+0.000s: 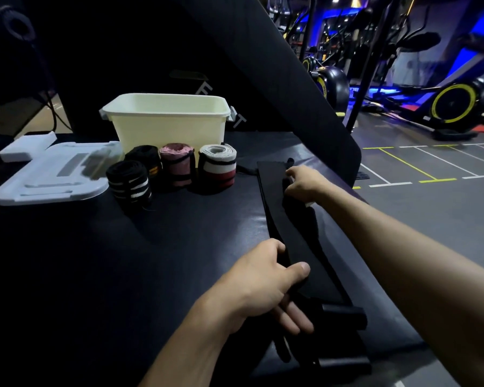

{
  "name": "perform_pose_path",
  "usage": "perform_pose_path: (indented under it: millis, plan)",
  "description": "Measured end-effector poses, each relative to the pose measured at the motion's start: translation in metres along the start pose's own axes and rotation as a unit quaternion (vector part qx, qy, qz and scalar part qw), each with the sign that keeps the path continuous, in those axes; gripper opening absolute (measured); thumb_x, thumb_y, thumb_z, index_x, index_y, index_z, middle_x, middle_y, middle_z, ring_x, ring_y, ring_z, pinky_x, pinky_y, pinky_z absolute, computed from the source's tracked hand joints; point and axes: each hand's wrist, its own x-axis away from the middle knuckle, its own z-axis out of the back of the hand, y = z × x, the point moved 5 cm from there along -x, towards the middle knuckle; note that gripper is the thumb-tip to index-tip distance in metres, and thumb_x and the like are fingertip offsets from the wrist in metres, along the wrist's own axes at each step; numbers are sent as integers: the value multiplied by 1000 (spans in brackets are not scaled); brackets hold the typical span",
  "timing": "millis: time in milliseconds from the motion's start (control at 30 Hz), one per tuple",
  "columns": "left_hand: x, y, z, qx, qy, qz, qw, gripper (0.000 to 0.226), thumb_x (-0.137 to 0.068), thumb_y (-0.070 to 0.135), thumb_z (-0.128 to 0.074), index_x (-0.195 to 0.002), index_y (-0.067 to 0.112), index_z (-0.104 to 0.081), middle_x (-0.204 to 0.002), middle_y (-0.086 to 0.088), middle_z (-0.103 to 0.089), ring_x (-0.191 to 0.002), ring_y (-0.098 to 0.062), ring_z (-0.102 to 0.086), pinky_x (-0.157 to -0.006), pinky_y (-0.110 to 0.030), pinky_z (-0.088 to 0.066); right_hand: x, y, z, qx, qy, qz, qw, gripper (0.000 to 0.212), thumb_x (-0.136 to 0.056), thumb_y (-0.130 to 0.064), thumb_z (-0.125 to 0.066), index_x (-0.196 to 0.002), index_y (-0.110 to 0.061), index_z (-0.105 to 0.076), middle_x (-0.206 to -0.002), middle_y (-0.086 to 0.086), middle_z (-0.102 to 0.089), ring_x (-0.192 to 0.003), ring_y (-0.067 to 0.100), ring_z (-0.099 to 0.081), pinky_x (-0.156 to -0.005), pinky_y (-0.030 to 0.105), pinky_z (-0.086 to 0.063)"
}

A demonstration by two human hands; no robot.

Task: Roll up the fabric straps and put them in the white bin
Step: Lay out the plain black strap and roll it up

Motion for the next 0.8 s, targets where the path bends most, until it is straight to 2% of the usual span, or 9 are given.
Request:
perform_pose_path:
  millis: [67,167,233,300,367,500,667,733,800]
  plan:
    - [1,-2,0,-21,7,10,1000,13,-107,23,-53,-110,15,-44,-79,-9,-75,-53,-25,-71,-43,-28,-51,5,0,4,52,45,13,998,42,-83,-15,-67,-125,-12,-62,-124,11,-61,-109,30,-61,-86,37,-52]
    - [4,-2,1,-68,13,29,997,18,-106,26,-56,-108,14,-43,-68,-8,-72,-44,-18,-66,-40,-25,-47,16,-5,15,58,94,79,991,27,-79,-32,-81,-95,-18,-65,-97,2,-59,-92,24,-61,-69,30,-41]
    - [5,0,1,-91,7,37,995,19,-106,27,-56,-108,14,-42,-71,-14,-74,-40,-15,-61,-38,-23,-44,27,-10,14,30,21,124,992,30,-77,-41,-85,-76,-21,-64,-75,-3,-62,-72,16,-60,-58,27,-40]
    - [5,0,1,-129,9,38,991,20,-106,30,-56,-106,14,-44,-76,-19,-75,-39,-14,-57,-36,-22,-41,42,-15,10,19,-56,161,985,30,-77,-45,-86,-71,-24,-65,-68,-7,-62,-62,9,-57,-54,22,-41]
    - [5,0,2,-207,26,34,977,29,-105,37,-56,-106,9,-50,-66,-15,-72,-36,-14,-53,-35,-21,-37,61,-18,8,25,-83,193,977,24,-78,-43,-85,-72,-26,-70,-65,-9,-64,-58,4,-57,-55,20,-44]
    - [9,5,10,-338,83,12,938,46,-104,51,-50,-86,10,-63,-54,-5,-69,-34,-15,-52,-37,-17,-35,99,-17,5,24,-54,268,962,14,-81,-37,-84,-90,-27,-81,-82,-8,-68,-73,6,-62,-68,23,-46]
    - [14,8,9,-412,105,-8,905,51,-97,57,-59,-68,14,-59,-53,-1,-68,-37,-12,-55,-41,-17,-41,144,4,8,-53,-64,295,952,18,-82,-26,-84,-99,-23,-81,-104,-2,-73,-93,11,-70,-85,34,-58]
    - [13,9,14,-456,154,-36,876,50,-86,63,-68,-67,18,-57,-57,5,-67,-52,-12,-61,-55,-25,-52,164,18,12,-107,-61,281,952,22,-80,-20,-86,-101,-20,-80,-111,-3,-71,-103,10,-69,-90,30,-58]
    - [13,11,18,-475,195,-82,854,42,-77,66,-73,-74,27,-57,-66,10,-65,-69,-11,-63,-68,-34,-55,182,32,13,-107,-26,265,958,27,-78,-24,-88,-103,-23,-79,-114,-7,-67,-108,5,-65,-83,18,-54]
